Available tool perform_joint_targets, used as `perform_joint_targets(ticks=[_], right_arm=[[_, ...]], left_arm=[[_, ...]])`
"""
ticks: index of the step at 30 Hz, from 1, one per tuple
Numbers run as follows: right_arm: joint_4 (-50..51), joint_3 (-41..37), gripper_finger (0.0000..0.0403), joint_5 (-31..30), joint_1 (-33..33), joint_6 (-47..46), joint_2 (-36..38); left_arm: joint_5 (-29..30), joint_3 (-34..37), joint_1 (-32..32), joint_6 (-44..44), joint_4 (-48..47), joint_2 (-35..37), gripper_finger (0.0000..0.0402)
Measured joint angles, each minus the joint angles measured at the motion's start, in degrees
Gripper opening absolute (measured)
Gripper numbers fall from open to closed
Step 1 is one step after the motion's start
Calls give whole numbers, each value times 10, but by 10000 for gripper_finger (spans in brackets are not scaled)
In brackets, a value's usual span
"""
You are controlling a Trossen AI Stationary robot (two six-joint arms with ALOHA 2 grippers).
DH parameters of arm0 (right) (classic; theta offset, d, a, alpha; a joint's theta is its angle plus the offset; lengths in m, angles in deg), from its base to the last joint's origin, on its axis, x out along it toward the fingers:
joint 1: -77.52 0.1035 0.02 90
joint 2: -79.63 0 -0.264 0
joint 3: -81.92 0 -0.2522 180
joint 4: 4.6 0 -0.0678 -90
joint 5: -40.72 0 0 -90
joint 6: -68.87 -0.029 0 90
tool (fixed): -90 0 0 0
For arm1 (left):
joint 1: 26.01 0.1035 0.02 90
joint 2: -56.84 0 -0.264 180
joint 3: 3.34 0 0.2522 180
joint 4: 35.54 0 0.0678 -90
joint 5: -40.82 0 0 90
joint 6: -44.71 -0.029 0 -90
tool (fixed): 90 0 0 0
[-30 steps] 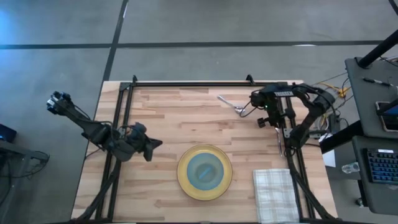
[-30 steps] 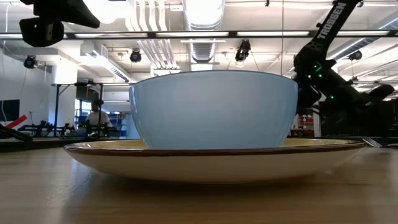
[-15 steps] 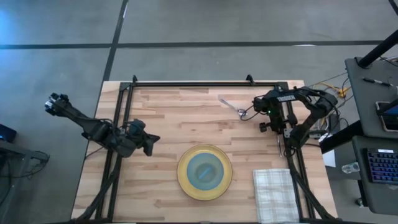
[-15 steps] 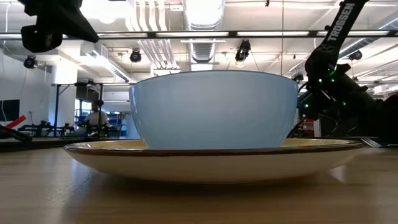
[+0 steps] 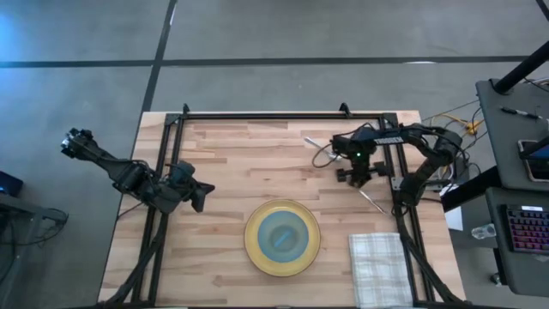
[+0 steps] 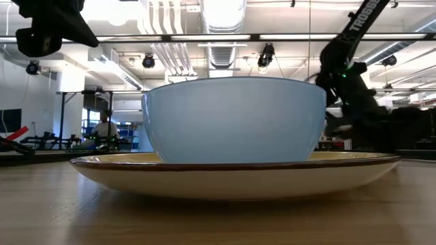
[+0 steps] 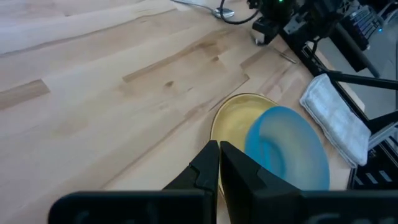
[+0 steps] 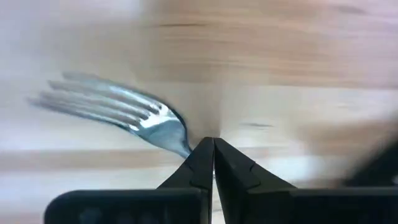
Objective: Set table place
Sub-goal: Move the silver fork to the right side of the yellow plate on the table
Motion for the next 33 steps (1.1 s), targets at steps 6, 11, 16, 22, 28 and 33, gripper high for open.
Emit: perform_joint_targets(ticks=[6, 11, 16, 22, 28, 33], right_arm=[[2, 52, 9, -65, 40, -25, 1], [21, 99, 9, -90, 39, -17, 7], [17, 122, 9, -70, 49, -12, 4], [4, 99, 9, -44, 56, -15, -14], [-20, 87, 9, -40, 72, -22, -23], [-51, 87, 9, -40, 80, -34, -37]], left_arm=[[0, 0, 0, 0, 1, -2, 0], [1, 0, 0, 0, 1, -7, 0], [1, 0, 0, -2, 1, -10, 0], [1, 0, 0, -3, 0, -13, 0], [1, 0, 0, -3, 0, -14, 0], [1, 0, 0, -3, -4, -13, 0]])
